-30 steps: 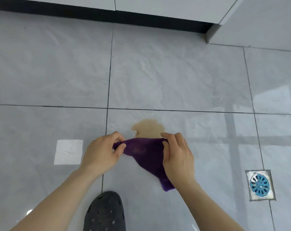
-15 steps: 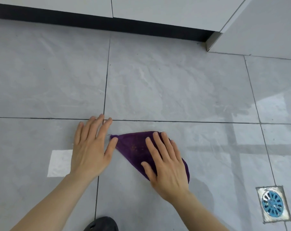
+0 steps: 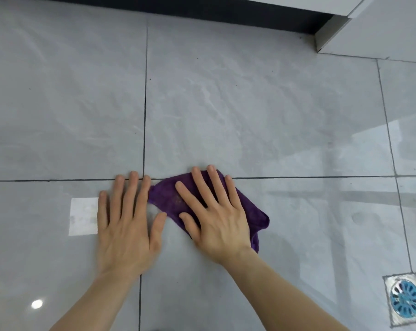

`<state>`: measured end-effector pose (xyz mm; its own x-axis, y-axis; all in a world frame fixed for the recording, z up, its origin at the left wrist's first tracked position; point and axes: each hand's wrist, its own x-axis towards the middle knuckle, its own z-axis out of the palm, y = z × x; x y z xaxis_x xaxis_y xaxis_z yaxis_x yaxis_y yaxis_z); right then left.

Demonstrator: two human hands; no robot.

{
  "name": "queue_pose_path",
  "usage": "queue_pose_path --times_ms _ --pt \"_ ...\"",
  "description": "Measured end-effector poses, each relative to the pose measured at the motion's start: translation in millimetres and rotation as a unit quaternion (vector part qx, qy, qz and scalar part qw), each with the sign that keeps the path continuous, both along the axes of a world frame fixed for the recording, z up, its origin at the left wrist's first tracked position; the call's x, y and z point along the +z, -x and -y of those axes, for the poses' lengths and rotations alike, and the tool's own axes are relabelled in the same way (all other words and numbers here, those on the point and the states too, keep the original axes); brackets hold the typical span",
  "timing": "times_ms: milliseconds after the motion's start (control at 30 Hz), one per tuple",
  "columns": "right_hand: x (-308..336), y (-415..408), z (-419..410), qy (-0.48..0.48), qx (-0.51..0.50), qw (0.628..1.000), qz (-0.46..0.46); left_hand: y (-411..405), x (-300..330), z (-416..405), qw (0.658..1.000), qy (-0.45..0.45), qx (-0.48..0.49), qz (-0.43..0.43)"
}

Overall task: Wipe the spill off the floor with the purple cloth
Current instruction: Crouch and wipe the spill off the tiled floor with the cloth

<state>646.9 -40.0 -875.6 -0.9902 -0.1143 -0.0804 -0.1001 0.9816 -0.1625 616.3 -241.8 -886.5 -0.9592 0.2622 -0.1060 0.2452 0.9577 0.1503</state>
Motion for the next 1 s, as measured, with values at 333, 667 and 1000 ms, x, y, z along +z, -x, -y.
queue_pose_path --times_ms 333,667,1000 --pt "0.9 61.3 -23.0 0.001 -0.144 0.989 -0.044 1.1 4.7 0.9 1.0 0.006 -0.003 -0.003" --pt "-8.9 0.5 -51.1 -0.03 -0.316 0.948 -0.023 9.1 1.4 -1.7 1.0 0.003 -0.018 -0.002" --pt "-5.2 -64.6 1.9 -0.011 -0.27 0.962 0.048 2.5 -2.4 13.8 1.0 0.006 -0.005 0.001"
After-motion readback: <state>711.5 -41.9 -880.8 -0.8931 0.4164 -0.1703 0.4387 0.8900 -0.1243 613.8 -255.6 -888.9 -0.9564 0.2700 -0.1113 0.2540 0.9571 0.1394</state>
